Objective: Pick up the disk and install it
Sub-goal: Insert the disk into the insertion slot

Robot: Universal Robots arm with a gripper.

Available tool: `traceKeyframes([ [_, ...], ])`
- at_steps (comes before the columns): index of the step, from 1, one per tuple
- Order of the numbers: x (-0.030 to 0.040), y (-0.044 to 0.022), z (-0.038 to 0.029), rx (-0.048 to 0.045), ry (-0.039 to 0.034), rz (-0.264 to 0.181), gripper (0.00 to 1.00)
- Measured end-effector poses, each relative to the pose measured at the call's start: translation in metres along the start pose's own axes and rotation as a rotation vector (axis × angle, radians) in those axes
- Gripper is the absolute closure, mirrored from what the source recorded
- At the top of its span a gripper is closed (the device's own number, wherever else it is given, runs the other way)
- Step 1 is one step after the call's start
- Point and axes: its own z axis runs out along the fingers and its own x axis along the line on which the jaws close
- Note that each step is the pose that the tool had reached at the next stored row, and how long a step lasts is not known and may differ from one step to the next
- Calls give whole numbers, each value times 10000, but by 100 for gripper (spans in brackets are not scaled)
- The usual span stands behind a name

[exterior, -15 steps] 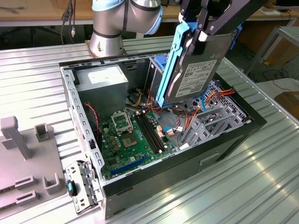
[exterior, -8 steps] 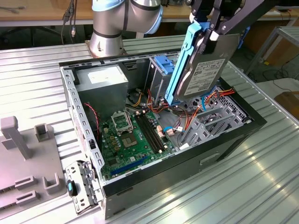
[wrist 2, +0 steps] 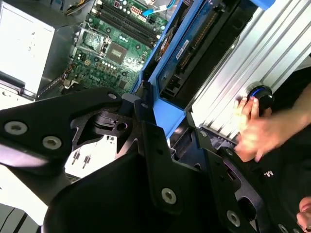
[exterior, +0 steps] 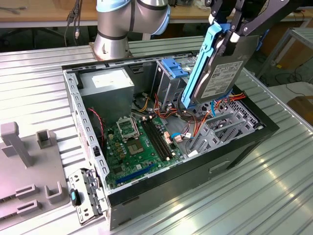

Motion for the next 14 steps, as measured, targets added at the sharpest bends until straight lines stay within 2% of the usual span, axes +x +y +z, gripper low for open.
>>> traceKeyframes([
  [4, -3, -139, 11, -1, 0, 0, 63],
  [6, -5, -269, 20, 0, -1, -1, 63],
  [8, -8, -356, 24, -1, 1, -1, 63],
  [9, -8, -393, 27, -1, 1, -1, 63],
  [11, -9, -427, 37, -1, -1, 0, 63],
  [14, -12, -526, 55, -2, -7, 1, 63],
])
